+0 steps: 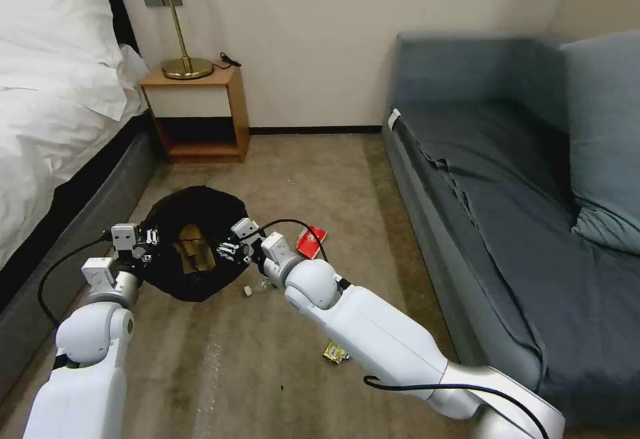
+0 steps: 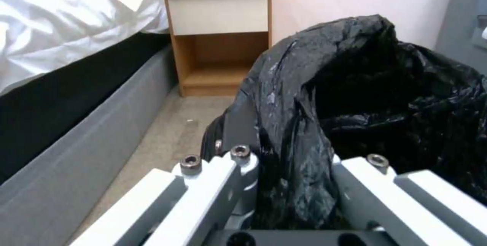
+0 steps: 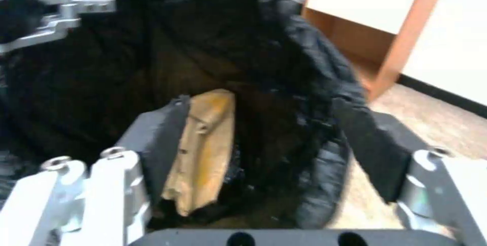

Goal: Pick up the trash bin, then pick up the garbage on the floor and place it into the trash bin.

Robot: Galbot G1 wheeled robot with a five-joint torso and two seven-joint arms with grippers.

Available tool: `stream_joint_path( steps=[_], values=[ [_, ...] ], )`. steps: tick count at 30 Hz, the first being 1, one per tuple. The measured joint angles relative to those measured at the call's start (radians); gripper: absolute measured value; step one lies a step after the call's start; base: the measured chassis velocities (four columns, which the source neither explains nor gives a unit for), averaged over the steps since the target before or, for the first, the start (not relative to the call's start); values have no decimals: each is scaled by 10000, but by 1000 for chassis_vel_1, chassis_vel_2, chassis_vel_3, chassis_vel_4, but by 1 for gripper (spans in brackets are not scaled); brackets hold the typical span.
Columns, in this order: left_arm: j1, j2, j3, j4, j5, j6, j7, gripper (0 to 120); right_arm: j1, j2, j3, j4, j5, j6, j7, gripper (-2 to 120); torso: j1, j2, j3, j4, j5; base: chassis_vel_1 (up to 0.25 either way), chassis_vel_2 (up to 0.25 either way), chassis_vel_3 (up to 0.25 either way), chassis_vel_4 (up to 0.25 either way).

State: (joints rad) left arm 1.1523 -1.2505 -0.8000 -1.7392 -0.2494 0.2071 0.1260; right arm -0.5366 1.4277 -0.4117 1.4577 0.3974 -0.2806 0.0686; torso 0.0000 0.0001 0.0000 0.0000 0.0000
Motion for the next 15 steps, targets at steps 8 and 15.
stream_joint_path(
  steps=[8,15],
  values=[
    [25,102,-96,94,-84,-64,73,5,-293,-1038,996,293,43,-1076,865,99,0,0,0,-1,2,0,0,0,0],
    [-25,255,-163,283,-191,-121,122,5,-1248,-2407,2271,-161,-37,-1388,610,100,1,0,1,-4,4,0,0,0,0]
  ],
)
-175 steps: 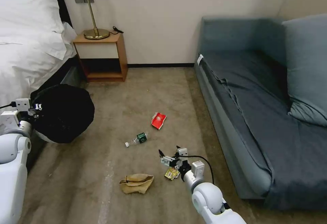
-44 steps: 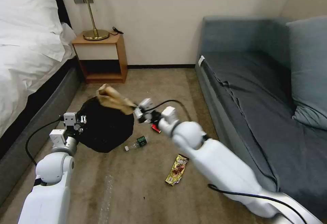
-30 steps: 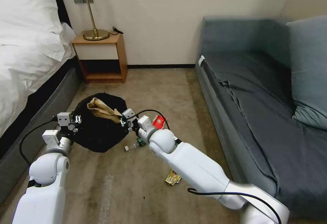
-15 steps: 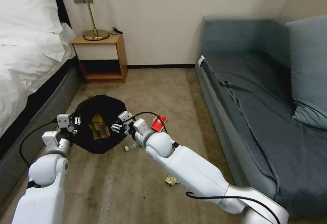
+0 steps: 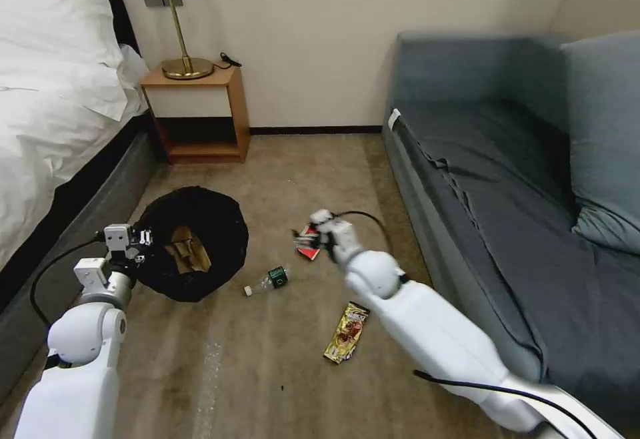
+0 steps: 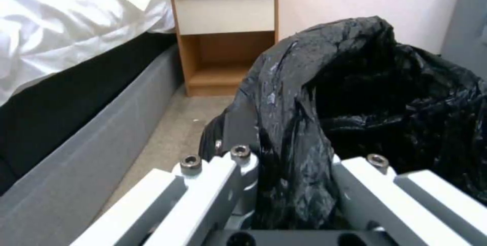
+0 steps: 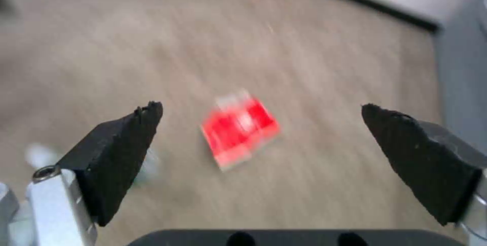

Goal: Pick up the trash bin, then pick up the garbage on the floor and place it into the trash bin.

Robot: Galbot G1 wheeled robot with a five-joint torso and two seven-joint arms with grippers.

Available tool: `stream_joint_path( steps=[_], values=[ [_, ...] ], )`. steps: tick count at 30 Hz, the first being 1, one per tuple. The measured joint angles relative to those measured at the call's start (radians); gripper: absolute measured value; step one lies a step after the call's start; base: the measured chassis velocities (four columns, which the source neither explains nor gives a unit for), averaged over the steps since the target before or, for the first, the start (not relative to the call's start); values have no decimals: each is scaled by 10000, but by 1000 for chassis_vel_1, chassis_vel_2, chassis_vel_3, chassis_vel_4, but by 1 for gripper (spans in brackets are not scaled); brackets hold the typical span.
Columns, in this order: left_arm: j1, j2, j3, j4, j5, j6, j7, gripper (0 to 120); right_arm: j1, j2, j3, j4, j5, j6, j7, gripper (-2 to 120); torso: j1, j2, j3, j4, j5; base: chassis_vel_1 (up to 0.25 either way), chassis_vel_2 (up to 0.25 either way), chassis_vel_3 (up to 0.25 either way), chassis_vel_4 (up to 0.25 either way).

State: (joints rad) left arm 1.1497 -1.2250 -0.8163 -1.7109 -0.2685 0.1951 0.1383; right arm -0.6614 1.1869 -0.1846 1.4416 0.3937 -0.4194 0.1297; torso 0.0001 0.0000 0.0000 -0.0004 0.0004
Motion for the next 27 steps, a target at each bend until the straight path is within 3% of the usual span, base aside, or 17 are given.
stream_joint_path(
  steps=[7,27],
  values=[
    [3,-9,54,28,11,-35,60,5,-1171,-77,1174,-646,-808,217,-393,100,-1,1,-1,3,-2,0,0,0,0],
    [274,175,-66,78,-114,-230,331,5,-2886,1051,1307,-2093,-2632,1079,-977,100,-1,1,-1,5,-4,0,0,0,0]
  ],
)
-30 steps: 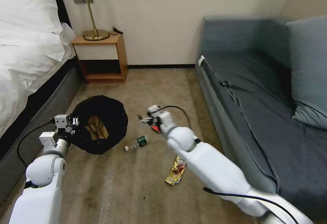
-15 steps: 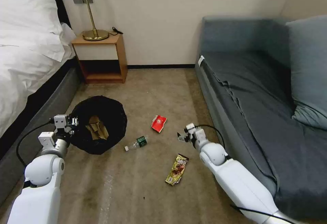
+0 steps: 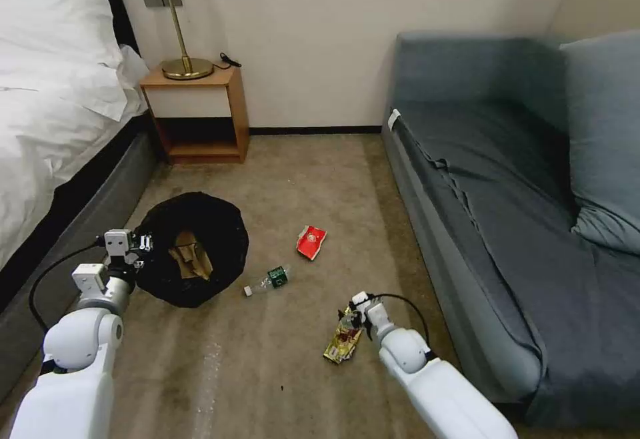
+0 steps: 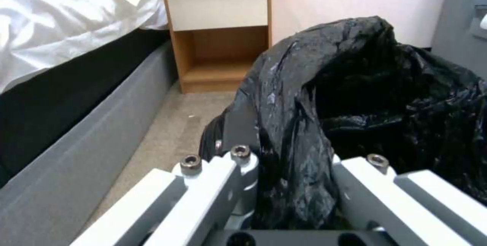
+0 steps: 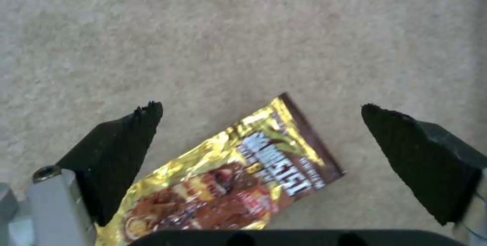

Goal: Pick up the trash bin, then pick up the garbage on the floor and place it into the trash bin.

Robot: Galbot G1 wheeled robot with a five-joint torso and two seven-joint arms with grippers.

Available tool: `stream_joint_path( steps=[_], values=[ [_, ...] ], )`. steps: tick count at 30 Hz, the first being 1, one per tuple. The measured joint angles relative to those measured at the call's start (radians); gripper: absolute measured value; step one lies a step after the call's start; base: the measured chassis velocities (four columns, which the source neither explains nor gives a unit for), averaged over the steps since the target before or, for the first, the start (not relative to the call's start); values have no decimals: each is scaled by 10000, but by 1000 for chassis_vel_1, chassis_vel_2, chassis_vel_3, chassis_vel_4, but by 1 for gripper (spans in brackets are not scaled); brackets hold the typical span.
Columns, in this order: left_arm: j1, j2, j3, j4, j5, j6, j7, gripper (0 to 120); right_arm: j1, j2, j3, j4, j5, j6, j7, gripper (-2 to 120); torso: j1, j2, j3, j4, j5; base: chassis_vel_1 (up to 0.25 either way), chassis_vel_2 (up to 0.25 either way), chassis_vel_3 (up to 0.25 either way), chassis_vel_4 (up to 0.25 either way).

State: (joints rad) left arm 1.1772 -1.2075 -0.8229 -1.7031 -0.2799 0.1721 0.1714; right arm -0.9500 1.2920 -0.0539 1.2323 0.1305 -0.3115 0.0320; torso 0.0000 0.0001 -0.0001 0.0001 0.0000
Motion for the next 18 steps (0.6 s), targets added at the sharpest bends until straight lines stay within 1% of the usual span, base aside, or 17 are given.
stream_joint_path(
  steps=[8,18],
  values=[
    [14,24,0,14,-59,-28,66,5,-110,201,81,-255,-129,58,-9,100,0,0,0,-1,0,0,0,0,0],
    [28,62,23,133,-152,-128,189,5,-542,481,417,-791,-701,511,-146,100,0,-1,1,-2,0,0,0,0,0]
  ],
)
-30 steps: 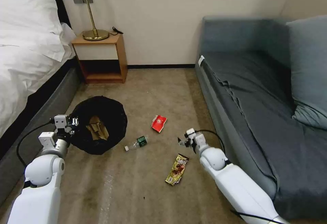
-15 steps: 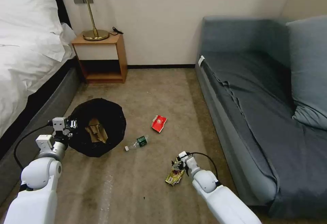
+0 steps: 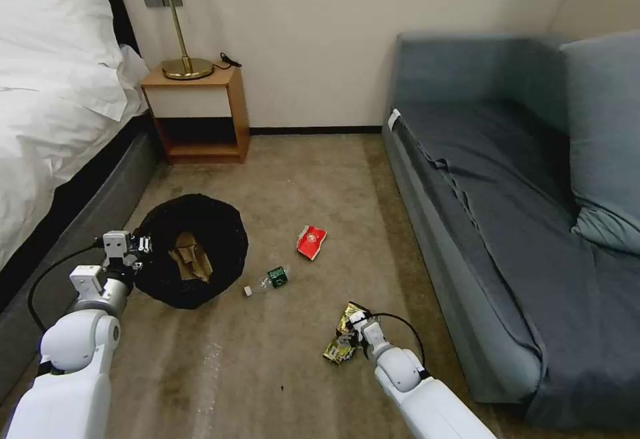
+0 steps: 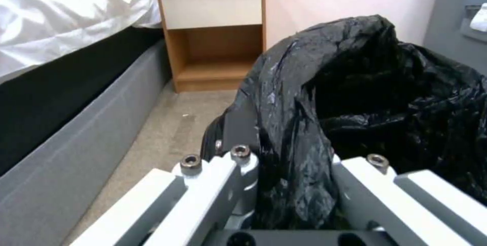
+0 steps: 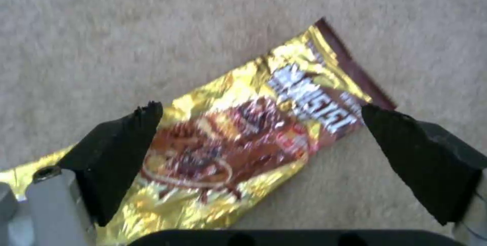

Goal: Pick up the trash bin, then pick up the garbage on the floor and place it into the trash bin.

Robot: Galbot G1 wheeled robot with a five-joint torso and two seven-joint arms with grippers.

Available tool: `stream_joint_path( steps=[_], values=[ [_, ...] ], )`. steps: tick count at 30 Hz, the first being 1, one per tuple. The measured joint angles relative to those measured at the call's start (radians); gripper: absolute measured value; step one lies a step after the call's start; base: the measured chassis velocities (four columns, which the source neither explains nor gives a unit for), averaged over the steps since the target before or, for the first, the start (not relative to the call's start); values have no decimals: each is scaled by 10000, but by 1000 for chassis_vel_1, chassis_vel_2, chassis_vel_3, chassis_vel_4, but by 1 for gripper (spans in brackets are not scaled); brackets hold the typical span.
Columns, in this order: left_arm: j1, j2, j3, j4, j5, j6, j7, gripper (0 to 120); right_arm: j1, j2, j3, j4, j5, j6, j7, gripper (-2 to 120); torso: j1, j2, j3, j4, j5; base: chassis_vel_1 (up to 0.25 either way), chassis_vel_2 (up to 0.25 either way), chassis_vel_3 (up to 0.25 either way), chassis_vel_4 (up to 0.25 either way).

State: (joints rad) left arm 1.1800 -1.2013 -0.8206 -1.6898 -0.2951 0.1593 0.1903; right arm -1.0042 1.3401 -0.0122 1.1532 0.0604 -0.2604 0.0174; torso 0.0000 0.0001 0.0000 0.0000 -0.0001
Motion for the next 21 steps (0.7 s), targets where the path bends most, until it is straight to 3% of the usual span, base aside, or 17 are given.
stream_joint_path(
  steps=[21],
  values=[
    [-21,0,59,-56,-155,-106,149,5,-506,217,354,-417,-512,596,-50,100,0,-1,0,-1,0,0,0,0,0]
  ],
)
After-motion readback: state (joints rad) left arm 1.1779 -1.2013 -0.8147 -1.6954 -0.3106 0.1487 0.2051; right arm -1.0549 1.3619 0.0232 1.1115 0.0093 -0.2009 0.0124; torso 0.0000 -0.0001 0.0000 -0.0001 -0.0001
